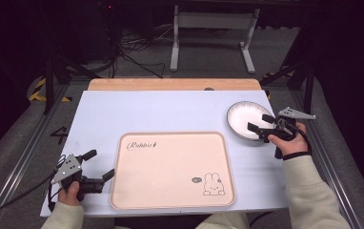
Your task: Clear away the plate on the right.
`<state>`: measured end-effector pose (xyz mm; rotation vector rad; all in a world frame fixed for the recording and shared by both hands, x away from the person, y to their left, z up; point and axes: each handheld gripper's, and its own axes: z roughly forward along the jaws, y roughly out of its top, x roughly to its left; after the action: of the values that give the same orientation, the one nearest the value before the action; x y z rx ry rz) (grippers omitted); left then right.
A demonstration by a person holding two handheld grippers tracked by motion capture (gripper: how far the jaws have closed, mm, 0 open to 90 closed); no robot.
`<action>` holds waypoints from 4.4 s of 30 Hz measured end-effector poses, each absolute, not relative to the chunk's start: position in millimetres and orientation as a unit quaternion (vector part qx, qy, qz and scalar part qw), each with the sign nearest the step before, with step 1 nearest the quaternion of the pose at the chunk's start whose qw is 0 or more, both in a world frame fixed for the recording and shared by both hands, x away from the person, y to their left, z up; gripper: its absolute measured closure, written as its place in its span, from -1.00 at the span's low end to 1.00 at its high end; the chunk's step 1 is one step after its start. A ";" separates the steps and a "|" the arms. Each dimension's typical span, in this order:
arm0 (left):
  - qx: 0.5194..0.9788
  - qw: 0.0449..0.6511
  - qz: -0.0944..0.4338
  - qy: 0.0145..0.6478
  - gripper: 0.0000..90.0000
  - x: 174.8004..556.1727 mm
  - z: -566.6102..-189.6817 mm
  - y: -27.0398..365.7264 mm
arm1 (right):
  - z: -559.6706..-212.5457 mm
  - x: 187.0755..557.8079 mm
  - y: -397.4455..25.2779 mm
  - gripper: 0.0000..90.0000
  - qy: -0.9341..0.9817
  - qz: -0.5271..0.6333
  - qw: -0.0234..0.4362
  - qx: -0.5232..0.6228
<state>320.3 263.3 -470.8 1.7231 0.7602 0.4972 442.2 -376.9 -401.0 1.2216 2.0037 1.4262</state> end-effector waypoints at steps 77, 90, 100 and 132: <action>0.735 0.560 0.206 0.323 -0.99 320.6 -470.6 262.8 | -446.0 510.0 -435.3 0.32 0.668 0.384 0.156 0.618; 0.738 0.555 0.212 0.321 -0.99 320.6 -470.4 261.6 | -437.6 502.3 -433.6 0.72 0.637 0.393 0.176 0.639; 0.738 0.555 0.212 0.321 -0.99 320.5 -470.4 261.1 | -428.6 496.3 -436.2 0.86 0.608 0.414 0.158 0.659; 0.736 0.556 0.210 0.324 -0.99 320.3 -470.5 261.3 | -373.3 475.3 -411.0 0.86 0.611 0.443 0.173 0.633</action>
<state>320.3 261.3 -470.5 1.7374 0.7639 0.4963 475.3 -411.0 -373.3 1.7952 1.7337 1.2560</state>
